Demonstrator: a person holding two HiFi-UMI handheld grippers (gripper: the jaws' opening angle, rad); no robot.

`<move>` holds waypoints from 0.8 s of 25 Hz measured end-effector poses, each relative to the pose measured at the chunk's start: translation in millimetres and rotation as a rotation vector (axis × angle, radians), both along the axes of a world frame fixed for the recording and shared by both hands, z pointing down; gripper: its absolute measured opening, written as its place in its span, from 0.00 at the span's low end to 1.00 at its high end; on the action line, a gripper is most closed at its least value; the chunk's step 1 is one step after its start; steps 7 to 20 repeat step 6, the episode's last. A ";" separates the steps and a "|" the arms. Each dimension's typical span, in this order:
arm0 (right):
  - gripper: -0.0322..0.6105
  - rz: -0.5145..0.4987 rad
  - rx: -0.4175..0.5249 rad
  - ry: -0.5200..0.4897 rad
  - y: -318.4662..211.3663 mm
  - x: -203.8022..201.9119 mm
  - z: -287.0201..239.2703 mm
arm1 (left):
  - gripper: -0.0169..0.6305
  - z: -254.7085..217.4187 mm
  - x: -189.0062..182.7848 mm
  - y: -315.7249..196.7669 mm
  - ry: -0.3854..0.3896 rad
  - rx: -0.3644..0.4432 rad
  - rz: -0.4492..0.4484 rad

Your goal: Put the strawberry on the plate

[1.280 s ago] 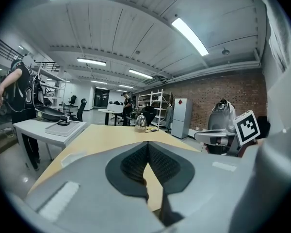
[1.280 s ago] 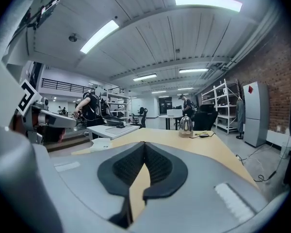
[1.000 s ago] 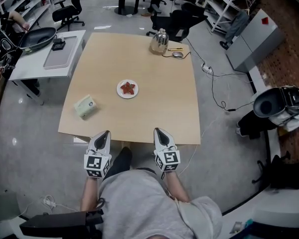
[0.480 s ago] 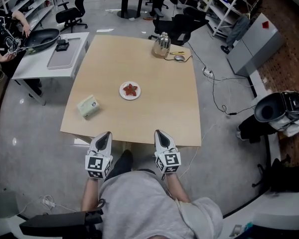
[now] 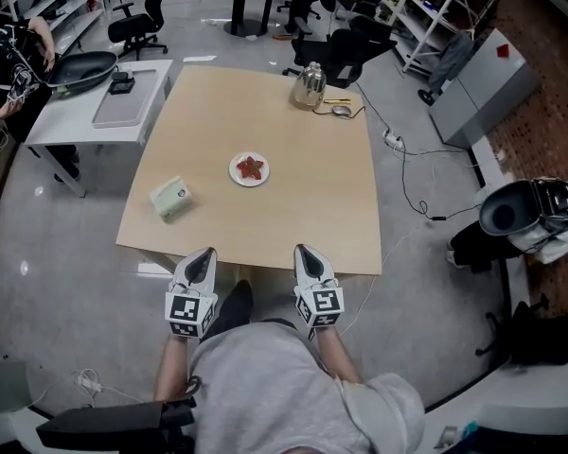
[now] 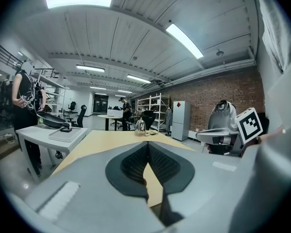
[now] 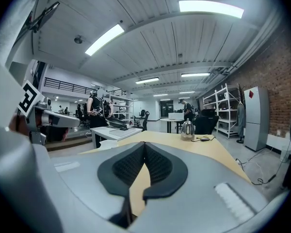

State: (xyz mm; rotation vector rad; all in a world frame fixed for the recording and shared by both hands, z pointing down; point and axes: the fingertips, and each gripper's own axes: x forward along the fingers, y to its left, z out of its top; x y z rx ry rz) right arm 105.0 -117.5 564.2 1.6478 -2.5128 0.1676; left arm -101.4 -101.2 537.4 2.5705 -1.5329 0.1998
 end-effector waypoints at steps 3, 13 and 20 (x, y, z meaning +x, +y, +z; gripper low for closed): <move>0.06 0.006 -0.003 0.004 6.2 -2.4 0.2 | 0.06 0.0 -1.7 5.7 0.005 -0.005 0.007; 0.06 0.010 -0.004 0.010 11.8 -6.7 0.0 | 0.06 -1.2 -4.6 10.3 0.006 -0.002 0.015; 0.06 0.010 -0.004 0.010 11.8 -6.7 0.0 | 0.06 -1.2 -4.6 10.3 0.006 -0.002 0.015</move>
